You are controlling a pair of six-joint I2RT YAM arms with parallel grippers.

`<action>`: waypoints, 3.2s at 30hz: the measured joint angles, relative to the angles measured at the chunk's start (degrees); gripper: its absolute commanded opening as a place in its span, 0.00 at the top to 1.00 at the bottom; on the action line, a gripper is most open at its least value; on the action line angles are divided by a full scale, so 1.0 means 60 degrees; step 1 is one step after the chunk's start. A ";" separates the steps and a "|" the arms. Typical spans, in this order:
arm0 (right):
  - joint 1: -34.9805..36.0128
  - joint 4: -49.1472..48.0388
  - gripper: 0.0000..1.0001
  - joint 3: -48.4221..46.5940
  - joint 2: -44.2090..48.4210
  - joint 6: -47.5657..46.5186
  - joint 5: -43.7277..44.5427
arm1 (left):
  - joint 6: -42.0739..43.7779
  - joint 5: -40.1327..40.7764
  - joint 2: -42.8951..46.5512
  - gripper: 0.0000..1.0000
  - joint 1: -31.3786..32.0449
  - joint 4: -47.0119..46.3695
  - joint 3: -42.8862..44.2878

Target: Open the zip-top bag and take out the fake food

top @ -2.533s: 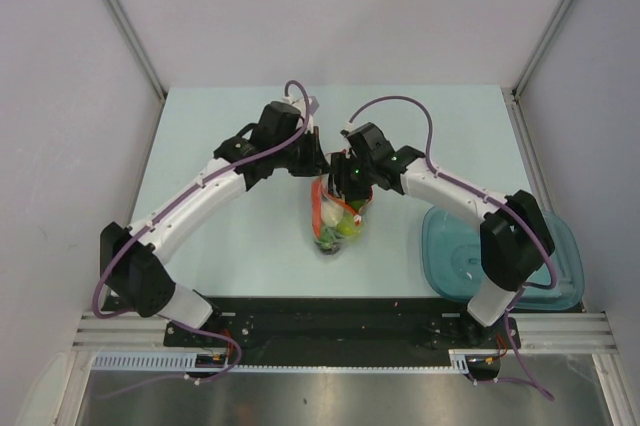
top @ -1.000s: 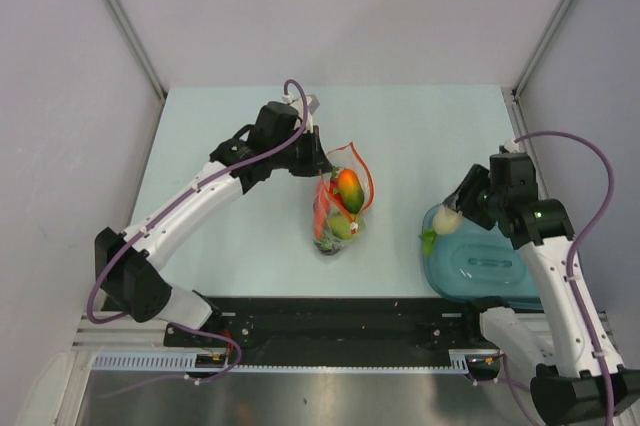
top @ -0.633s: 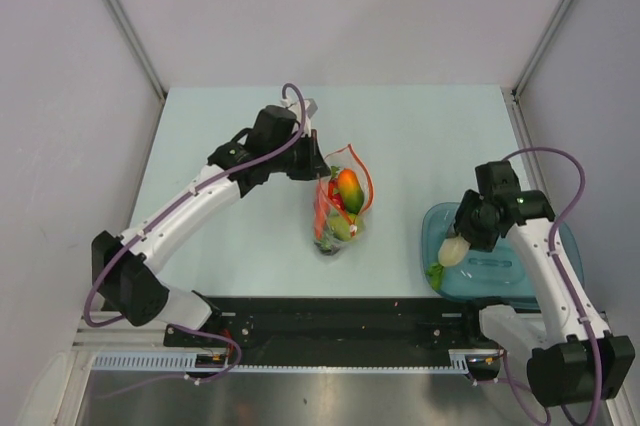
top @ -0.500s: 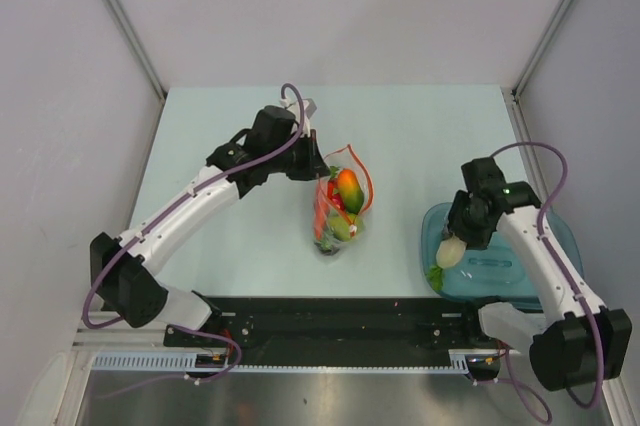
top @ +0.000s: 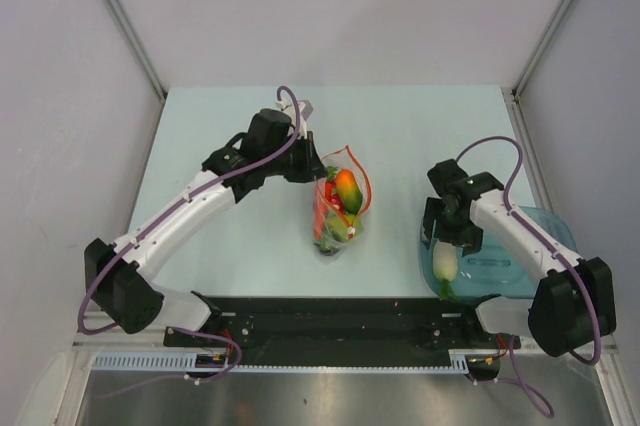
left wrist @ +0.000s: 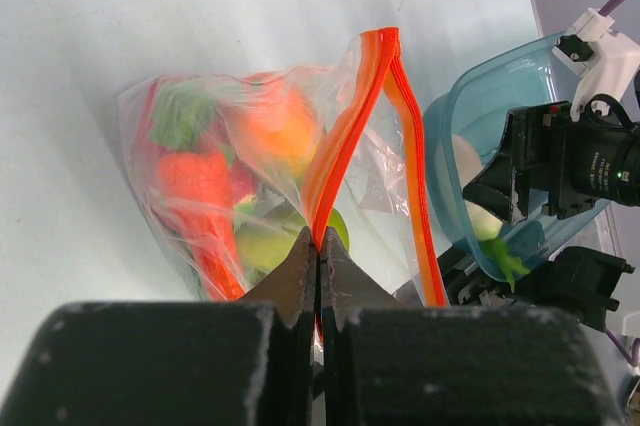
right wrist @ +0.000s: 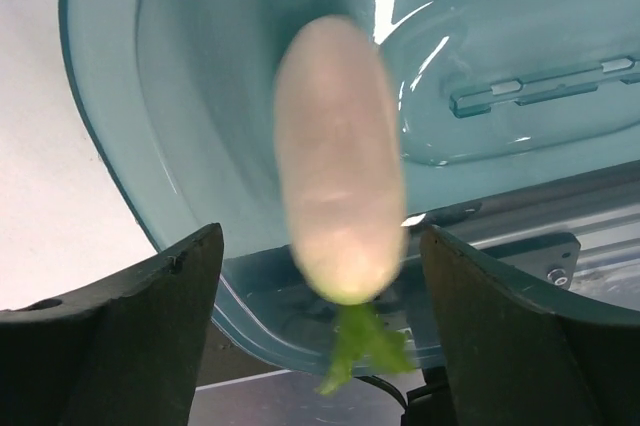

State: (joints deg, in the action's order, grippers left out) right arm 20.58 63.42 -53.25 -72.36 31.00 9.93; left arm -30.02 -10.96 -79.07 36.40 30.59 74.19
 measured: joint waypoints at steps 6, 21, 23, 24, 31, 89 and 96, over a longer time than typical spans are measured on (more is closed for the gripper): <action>0.0368 0.0306 0.15 -0.0561 0.0051 -0.0040 0.0146 | -0.0022 -0.0076 0.0000 1.00 0.0000 -0.0102 -0.0025; 0.2524 -0.2390 0.62 -0.4299 -0.0186 -0.0178 -0.1322 | -0.0189 -0.0266 -0.0018 1.00 0.0004 -0.0120 -0.0025; 0.2932 -0.3013 0.68 -0.4437 -0.0616 -0.0244 -0.1526 | -0.0215 -0.0317 -0.0055 1.00 0.0004 -0.0127 -0.0025; 0.3111 -0.3268 0.69 -0.4481 -0.0845 -0.0295 -0.1599 | -0.0244 -0.0324 -0.0073 1.00 0.0011 -0.0142 -0.0025; 0.3894 -0.4306 0.76 -0.4645 -0.2222 -0.0831 -0.1785 | -0.0255 -0.0328 -0.0084 1.00 0.0018 -0.0175 -0.0025; 0.3559 -0.5989 0.92 -0.3304 -0.3381 -0.2514 0.0335 | -0.0138 -0.0546 -0.1348 1.00 0.0018 -0.0525 0.0102; 0.3603 -0.5905 0.91 -0.3085 -0.0911 -0.2371 0.0251 | -0.0164 -0.0550 -0.1359 1.00 0.0018 -0.0594 0.0102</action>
State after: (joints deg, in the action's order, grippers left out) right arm 42.19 27.99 -71.77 -77.82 16.78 11.44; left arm -31.00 -14.26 -87.22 36.51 27.03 74.81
